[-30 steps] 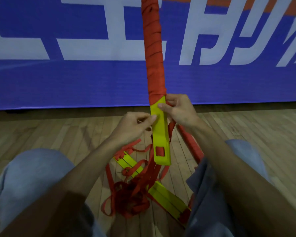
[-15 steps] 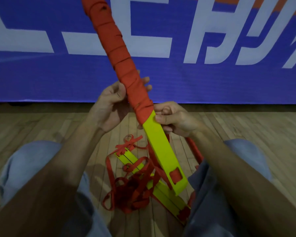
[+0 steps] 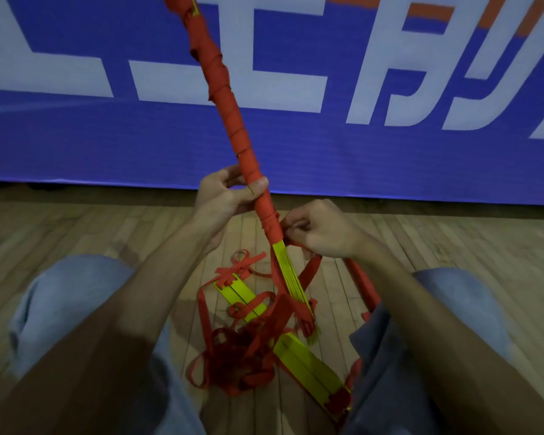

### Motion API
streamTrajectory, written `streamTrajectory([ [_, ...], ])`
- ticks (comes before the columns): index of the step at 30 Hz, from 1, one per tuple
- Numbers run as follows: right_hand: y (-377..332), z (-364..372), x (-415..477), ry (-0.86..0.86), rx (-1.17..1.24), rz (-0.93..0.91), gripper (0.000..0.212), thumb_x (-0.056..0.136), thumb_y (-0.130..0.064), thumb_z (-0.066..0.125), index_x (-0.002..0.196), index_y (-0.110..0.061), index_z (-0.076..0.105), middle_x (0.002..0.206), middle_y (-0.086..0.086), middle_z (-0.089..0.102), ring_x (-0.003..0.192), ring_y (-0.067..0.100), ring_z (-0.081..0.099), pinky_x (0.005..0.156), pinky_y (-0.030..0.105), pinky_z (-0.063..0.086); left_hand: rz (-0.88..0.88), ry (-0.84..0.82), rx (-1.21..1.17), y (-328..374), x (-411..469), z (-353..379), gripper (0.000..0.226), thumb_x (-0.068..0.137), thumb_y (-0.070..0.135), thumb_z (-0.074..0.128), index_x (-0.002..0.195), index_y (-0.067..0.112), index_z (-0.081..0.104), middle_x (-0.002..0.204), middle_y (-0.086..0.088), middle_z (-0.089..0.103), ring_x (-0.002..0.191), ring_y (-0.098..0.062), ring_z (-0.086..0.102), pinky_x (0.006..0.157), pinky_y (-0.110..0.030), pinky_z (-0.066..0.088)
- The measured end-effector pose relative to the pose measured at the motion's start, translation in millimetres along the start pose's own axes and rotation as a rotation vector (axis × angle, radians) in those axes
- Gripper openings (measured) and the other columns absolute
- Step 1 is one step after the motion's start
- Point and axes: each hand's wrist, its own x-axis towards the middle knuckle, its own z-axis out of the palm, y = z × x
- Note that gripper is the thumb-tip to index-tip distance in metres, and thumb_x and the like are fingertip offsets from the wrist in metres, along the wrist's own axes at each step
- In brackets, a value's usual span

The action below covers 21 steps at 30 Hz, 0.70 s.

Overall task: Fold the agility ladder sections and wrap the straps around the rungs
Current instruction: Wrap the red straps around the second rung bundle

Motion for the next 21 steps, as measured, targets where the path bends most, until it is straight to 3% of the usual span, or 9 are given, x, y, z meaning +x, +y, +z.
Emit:
streamTrajectory([
  [3,-8.3,5.3,-1.4,-0.030,-0.096,-0.049,0.020,0.093,-0.017,0.052,0.088,-0.013,0.071,0.062,-0.004,0.062,0.050,0.010,0.060,0.056,0.032,0.054,-0.019,0.116,0.006,0.1,0.9,2.3,0.041,0.076,0.014,0.080,0.112,0.006,0.060,0.102,-0.010,0.066,0.085,-0.023,0.070,0.065,-0.028,0.058],
  [7,-17.2,24.0,0.2,0.025,-0.245,-0.090,0.026,0.087,-0.050,0.065,0.070,-0.034,0.055,0.057,-0.010,0.055,0.052,0.005,0.053,0.049,0.013,0.036,-0.050,0.227,0.001,-6.8,4.0,1.6,0.037,0.072,0.020,0.084,0.101,0.010,0.062,0.094,-0.008,0.068,0.085,-0.024,0.071,0.059,-0.027,0.056],
  [10,-12.2,31.1,6.1,0.079,-0.206,-0.082,0.025,0.085,-0.044,0.069,0.072,-0.024,0.063,0.058,-0.009,0.060,0.054,0.008,0.058,0.054,0.026,0.046,-0.061,0.260,0.065,-10.2,3.3,3.2,0.048,0.071,0.025,0.085,0.109,0.007,0.061,0.092,-0.004,0.068,0.081,-0.017,0.069,0.057,-0.024,0.054],
  [14,0.7,21.5,10.1,0.085,0.076,-0.022,0.015,0.087,-0.027,0.071,0.089,-0.012,0.073,0.082,-0.005,0.075,0.077,0.006,0.070,0.078,0.033,0.057,-0.050,0.262,0.065,-4.2,3.7,5.7,0.048,0.079,0.028,0.079,0.114,0.012,0.051,0.101,-0.002,0.062,0.080,-0.010,0.066,0.058,-0.025,0.054],
  [16,2.6,9.4,5.3,0.081,0.348,-0.007,0.012,0.089,-0.013,0.069,0.095,-0.003,0.071,0.075,-0.009,0.073,0.068,0.001,0.068,0.068,0.023,0.055,-0.038,0.220,-0.065,3.9,2.5,4.8,0.033,0.085,0.020,0.073,0.109,0.014,0.050,0.095,-0.003,0.060,0.069,-0.008,0.063,0.058,-0.028,0.054],
  [18,2.9,-0.5,-0.1,0.038,0.534,-0.050,0.004,0.090,-0.005,0.064,0.090,-0.005,0.068,0.059,-0.014,0.065,0.049,-0.002,0.055,0.052,0.012,0.040,-0.006,0.122,-0.238,11.0,0.3,3.3,0.022,0.089,0.010,0.066,0.107,0.012,0.053,0.092,-0.007,0.063,0.066,-0.011,0.063,0.060,-0.029,0.055],
  [21,4.7,-1.6,-2.0,-0.030,0.740,-0.154,0.012,0.086,-0.015,0.065,0.095,-0.008,0.069,0.072,0.002,0.066,0.051,0.002,0.049,0.048,0.014,0.034,0.043,-0.078,-0.373,17.4,-2.8,0.1,0.039,0.087,0.013,0.061,0.125,0.009,0.051,0.095,-0.007,0.066,0.072,-0.013,0.065,0.069,-0.032,0.056],
])
